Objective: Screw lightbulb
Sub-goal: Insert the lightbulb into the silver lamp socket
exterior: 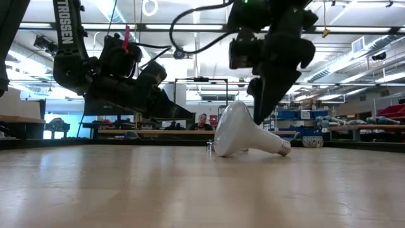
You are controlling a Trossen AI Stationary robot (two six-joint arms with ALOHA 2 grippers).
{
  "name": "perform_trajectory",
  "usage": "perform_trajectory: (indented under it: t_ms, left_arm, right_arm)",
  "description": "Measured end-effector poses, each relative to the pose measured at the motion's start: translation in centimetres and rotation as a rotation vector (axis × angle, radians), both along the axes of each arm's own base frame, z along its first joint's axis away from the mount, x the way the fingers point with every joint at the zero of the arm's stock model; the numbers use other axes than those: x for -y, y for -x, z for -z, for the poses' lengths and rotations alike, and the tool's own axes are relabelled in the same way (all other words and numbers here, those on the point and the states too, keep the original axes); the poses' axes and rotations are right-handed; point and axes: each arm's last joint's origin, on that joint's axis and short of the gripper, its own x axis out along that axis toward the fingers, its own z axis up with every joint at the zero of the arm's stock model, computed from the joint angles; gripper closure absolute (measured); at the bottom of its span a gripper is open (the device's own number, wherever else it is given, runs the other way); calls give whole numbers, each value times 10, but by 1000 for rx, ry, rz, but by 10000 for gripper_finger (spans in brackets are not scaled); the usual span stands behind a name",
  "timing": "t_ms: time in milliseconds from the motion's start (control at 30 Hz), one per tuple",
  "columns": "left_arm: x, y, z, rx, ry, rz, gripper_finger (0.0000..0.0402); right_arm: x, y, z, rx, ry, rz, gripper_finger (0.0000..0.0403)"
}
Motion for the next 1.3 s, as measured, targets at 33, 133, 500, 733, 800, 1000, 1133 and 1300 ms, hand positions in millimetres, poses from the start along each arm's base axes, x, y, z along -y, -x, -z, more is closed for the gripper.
perform_trajectory:
  t_ms: [33, 133, 500, 733, 800, 1000, 1133, 1300]
  left_arm:
    - [0, 0, 0, -1, 0, 0, 398]
    - [0, 0, 0, 0, 0, 0, 398]
    - [0, 0, 0, -2, 1, 0, 398]
    - [0, 0, 0, -1, 0, 0, 398]
    - [0, 0, 0, 0, 0, 0, 398]
    - [0, 0, 0, -1, 0, 0, 398]
    - [0, 0, 0, -1, -2, -2, 398]
    - [0, 0, 0, -2, -3, -3, 398]
  right_arm:
    - [0, -2, 3, 7, 0, -1, 117]
    - [0, -6, 12, -6, 1, -2, 119]
    - [0, -21, 29, 46, 14, -15, 148]
    - [4, -27, 27, 111, 19, -5, 227]
    - [6, -29, 25, 135, 25, 0, 259]
    - [12, -31, 23, 156, 15, 38, 317]
    - [12, -31, 20, 144, -19, 54, 303]
    - [9, -36, 12, 150, -29, 55, 251]
